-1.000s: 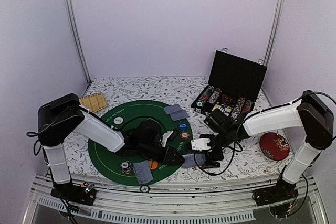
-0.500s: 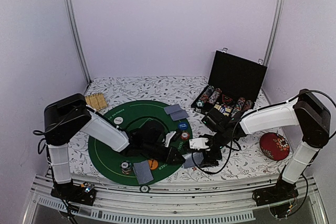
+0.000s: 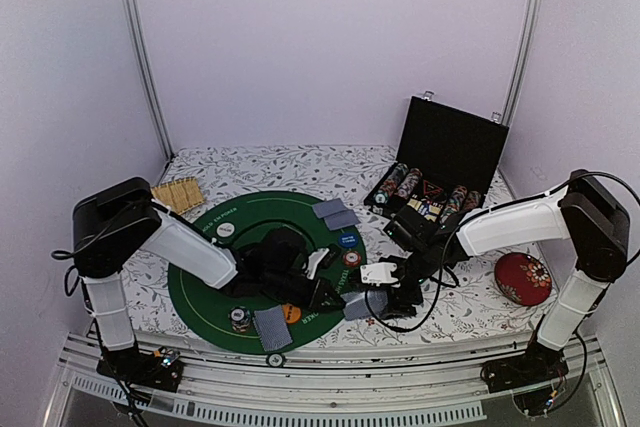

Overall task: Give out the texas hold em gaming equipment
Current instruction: Pick up the poker card from the face-down deck piles.

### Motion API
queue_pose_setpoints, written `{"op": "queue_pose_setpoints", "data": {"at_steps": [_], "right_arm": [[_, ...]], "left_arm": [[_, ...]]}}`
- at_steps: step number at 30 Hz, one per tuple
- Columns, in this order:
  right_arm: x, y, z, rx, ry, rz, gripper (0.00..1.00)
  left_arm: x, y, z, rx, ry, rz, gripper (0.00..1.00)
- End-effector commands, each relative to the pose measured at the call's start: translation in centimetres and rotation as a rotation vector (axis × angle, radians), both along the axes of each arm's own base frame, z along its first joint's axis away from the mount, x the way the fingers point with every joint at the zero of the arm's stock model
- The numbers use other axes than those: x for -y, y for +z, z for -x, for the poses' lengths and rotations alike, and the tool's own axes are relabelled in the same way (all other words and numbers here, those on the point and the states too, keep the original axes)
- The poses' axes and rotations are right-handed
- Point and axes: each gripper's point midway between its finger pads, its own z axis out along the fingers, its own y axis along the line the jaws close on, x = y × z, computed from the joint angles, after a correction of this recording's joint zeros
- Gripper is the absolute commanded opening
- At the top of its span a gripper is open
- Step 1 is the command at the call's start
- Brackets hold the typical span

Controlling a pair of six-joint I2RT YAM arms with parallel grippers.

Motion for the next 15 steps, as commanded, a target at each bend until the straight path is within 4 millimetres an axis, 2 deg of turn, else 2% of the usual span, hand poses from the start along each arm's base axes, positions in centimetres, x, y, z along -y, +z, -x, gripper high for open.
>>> {"op": "queue_pose_setpoints", "data": {"at_steps": [1,2,4,6,8,13,15], "right_arm": [[1.3,-1.3,0.5,-0.018,-0.010,0.082,0.88],[1.3,-1.3,0.4,-0.015,-0.009,0.085,0.88],[1.4,-1.2,0.4,-0.013,-0.010,0.085,0.89],[1.4,-1.3,0.5,-0.015,-0.009,0.087,0.89],[1.4,-1.3,0.5,-0.017,-0.010,0.084,0.89],[1.3,-1.3,0.5,-0.018,-0.008,0.082,0.89],[1.3,-1.3,0.4,-0.017,-0.009,0.083,0.89]], "left_arm": [[-0.4,1.0,-0.2,0.034,-0.020,0.016,0.00],[-0.1,0.9,-0.1,0.029,-0.026,0.020,0.00],[0.2,0.8,-0.2,0.020,-0.028,0.025,0.11],[0.2,0.5,-0.5,0.017,-0.018,0.021,0.28],[0.0,0.3,-1.0,0.021,0.006,0.009,0.36],[0.2,0.0,-1.7,0.025,0.024,0.008,0.38],[0.7,0.5,-1.7,0.025,0.012,0.033,0.38]]}}
